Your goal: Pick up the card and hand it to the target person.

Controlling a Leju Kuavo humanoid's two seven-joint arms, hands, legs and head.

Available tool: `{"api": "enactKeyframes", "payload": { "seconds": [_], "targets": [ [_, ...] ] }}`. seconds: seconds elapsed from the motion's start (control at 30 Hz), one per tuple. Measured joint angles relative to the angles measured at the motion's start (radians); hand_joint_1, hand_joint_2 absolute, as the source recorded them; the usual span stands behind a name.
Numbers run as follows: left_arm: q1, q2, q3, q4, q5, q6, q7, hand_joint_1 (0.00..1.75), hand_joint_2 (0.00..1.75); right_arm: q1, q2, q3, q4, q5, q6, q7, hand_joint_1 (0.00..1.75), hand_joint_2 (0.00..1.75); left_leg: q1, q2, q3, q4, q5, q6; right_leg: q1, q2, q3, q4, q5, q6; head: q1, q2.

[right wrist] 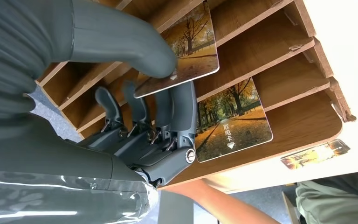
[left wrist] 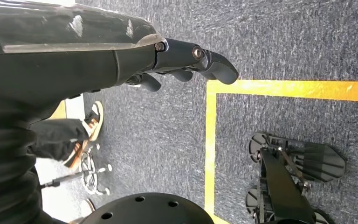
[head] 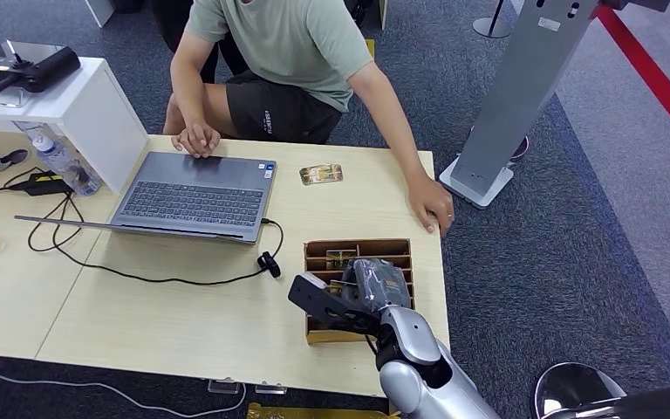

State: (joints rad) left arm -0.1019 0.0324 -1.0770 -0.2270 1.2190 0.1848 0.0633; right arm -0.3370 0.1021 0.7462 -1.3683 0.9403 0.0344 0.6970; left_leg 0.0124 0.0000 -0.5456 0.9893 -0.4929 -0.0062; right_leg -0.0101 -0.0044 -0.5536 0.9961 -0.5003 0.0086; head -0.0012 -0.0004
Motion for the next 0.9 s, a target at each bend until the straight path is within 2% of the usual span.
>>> {"api": "enactKeyframes", "payload": {
  "seconds": [0.4, 0.67, 0.9],
  "targets": [
    [0.0, 0.0, 0.0, 0.0, -0.007, 0.01, -0.011, 0.0, 1.75, -0.026, -0.008, 0.0, -0.031, -0.003, -0.048, 0.0, 1.33, 1.75, 0.0, 0.0, 0.0, 0.0, 0.0, 0.0, 0.0, 0.0, 0.0, 0.0, 0.0, 0.0, 0.0, 0.0],
    [0.0, 0.0, 0.0, 0.0, -0.005, -0.005, -0.025, 0.0, 1.75, -0.174, -0.021, 0.004, -0.085, -0.029, -0.079, -0.009, 1.33, 1.75, 0.0, 0.0, 0.0, 0.0, 0.0, 0.0, 0.0, 0.0, 0.0, 0.0, 0.0, 0.0, 0.0, 0.0],
    [0.0, 0.0, 0.0, 0.0, -0.004, -0.058, -0.044, 0.0, 1.75, -0.325, -0.021, 0.019, -0.03, -0.052, -0.151, -0.065, 1.33, 1.75, 0.0, 0.0, -0.001, 0.0, 0.0, 0.0, 0.0, 0.0, 0.0, 0.0, 0.0, 0.0, 0.0, 0.0]
  ]
}}
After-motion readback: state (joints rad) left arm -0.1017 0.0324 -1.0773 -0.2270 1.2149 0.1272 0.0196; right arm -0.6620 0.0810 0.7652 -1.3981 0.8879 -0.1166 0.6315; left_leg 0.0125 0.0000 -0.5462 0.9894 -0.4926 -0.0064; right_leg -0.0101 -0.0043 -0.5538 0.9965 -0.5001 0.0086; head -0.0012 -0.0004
